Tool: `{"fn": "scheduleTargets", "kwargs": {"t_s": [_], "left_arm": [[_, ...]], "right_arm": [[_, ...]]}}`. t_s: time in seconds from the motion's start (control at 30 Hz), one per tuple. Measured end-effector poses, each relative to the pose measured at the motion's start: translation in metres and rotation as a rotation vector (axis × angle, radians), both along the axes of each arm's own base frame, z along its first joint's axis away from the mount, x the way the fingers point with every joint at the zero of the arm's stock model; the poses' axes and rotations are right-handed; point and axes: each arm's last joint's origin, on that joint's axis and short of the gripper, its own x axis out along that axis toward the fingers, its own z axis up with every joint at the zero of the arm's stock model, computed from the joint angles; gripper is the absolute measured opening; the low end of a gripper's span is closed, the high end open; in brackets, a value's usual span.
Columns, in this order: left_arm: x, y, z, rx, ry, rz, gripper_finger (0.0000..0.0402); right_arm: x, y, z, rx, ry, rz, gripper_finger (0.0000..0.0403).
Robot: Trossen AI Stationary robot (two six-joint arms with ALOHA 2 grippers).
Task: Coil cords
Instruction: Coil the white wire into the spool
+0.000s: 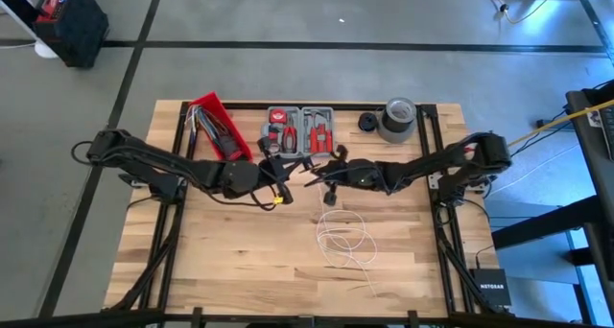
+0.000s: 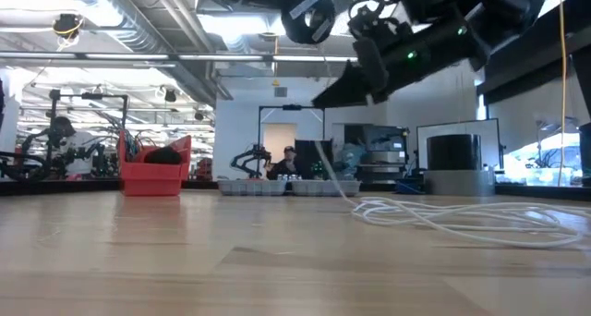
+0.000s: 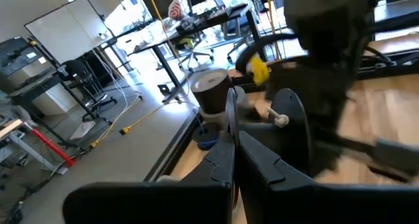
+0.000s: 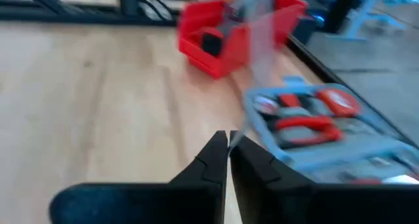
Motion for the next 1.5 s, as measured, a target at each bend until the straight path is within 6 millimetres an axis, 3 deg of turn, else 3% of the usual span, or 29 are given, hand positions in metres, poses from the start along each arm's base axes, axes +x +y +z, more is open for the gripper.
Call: {"fn": "scheduleTargets", "kwargs": {"t_s": [0.27, 0.43, 0.63, 1.07, 1.5], "left_arm": [[-0.010, 0.001, -0.001, -0.048, 0.052, 0.015, 0.0000], [-0.004, 0.010, -0.008, -0.075, 0.068, 0.030, 0.0000], [0.004, 0.018, -0.016, -0.100, 0.079, 0.018, 0.0000], [0.020, 0.032, -0.031, -0.117, 0.060, 0.071, 0.0000], [0.026, 0.035, -0.030, -0.153, -0.030, 0.082, 0.0000]], "right_arm": [[-0.033, -0.003, 0.038, -0.040, 0.057, -0.100, 0.0014], [-0.046, -0.003, 0.063, -0.022, -0.043, -0.072, 0.0005], [-0.050, -0.001, 0.079, 0.028, -0.162, -0.033, 0.0010], [-0.033, 0.005, 0.074, 0.260, -0.274, 0.139, 0.0013], [-0.006, 0.008, 0.054, 0.272, -0.387, 0.172, 0.0007]]}}
